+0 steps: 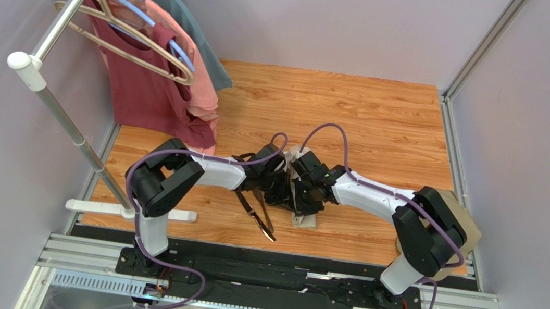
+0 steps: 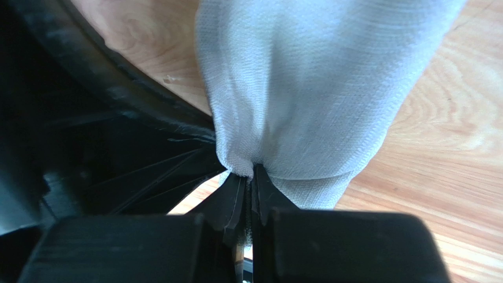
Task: Fold the napkin into a case and place the utensils inside
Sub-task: Smooth out the smaller rectangle-folded napkin at the center of the board.
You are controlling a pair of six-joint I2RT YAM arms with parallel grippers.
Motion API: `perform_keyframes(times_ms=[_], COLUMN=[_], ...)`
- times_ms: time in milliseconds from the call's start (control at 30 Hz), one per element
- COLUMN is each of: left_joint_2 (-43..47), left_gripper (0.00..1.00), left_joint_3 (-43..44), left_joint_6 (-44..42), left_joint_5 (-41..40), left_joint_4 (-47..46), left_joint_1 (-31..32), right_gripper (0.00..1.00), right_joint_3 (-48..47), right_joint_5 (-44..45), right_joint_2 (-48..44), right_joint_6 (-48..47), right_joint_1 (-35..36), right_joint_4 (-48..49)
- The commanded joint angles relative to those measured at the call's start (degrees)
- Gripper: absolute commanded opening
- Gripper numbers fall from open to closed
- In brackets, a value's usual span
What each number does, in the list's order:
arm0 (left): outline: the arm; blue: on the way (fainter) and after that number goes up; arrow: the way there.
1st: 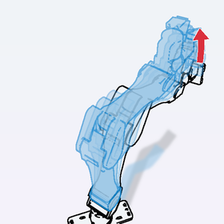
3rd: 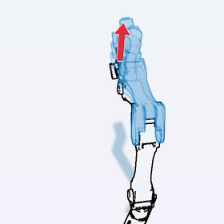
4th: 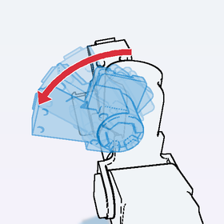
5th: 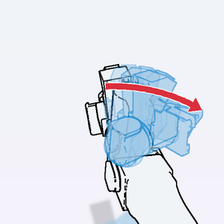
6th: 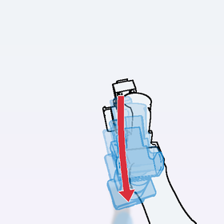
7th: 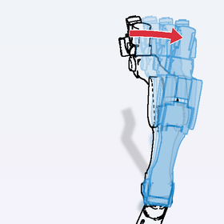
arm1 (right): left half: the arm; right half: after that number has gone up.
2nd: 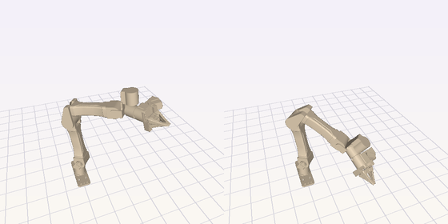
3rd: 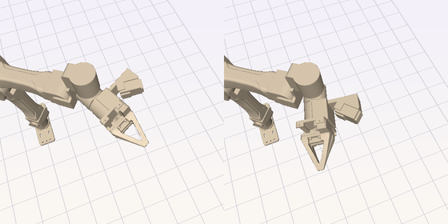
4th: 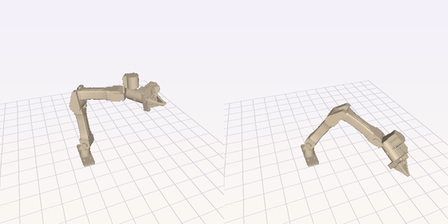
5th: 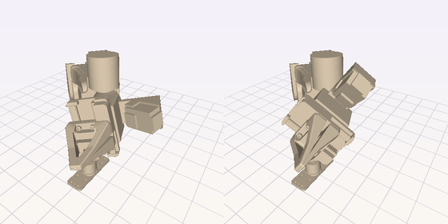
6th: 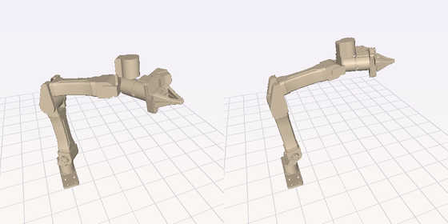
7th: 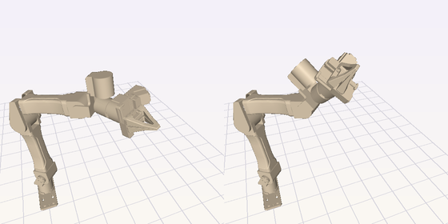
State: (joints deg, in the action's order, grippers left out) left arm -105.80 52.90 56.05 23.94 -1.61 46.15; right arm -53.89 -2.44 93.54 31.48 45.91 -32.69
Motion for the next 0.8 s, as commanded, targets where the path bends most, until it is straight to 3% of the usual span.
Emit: perform_keyframes(times_ms=[0,67,200,333,467,600,767], left_joint_2=[2.2,3.9,7.4,10.1,9.0,3.2,-2.7], left_gripper=[0.00,0.01,0.14,0.16,0.14,0.07,0.04], left_joint_3=[-0.7,-0.5,1.1,4.2,7.2,12.5,19.2], left_joint_6=[-1.6,-3.3,-7.2,-11.0,-11.5,-10.3,-11.1], left_joint_5=[-3.1,-4.8,-6.7,-4.5,-1.1,5.7,2.3], left_joint_4=[2.9,5.7,10.7,14.5,12.7,8.0,9.4], left_joint_1=[0.6,0.5,-0.5,-4.4,-7.9,-8.3,-8.7], right_gripper=[0.08,0.13,0.27,0.36,0.45,0.47,0.45], right_joint_3=[5.3,6.2,11.1,14.9,17.7,19.2,21.1], right_joint_5=[-3.4,-4.7,-9.9,-15.0,-20.1,-22.7,-26.6], right_joint_2=[-1.3,-2.3,-4.4,-5.9,-6.9,-7.1,-9.1], right_joint_6=[1.5,0.9,0.0,-1.1,-2.6,-2.8,-2.2], right_joint_1=[-2.2,-2.8,-5.8,-9.0,-10.7,-12.1,-14.4], right_joint_4=[10.3,11.4,17.2,21.3,24.7,27.2,28.2])
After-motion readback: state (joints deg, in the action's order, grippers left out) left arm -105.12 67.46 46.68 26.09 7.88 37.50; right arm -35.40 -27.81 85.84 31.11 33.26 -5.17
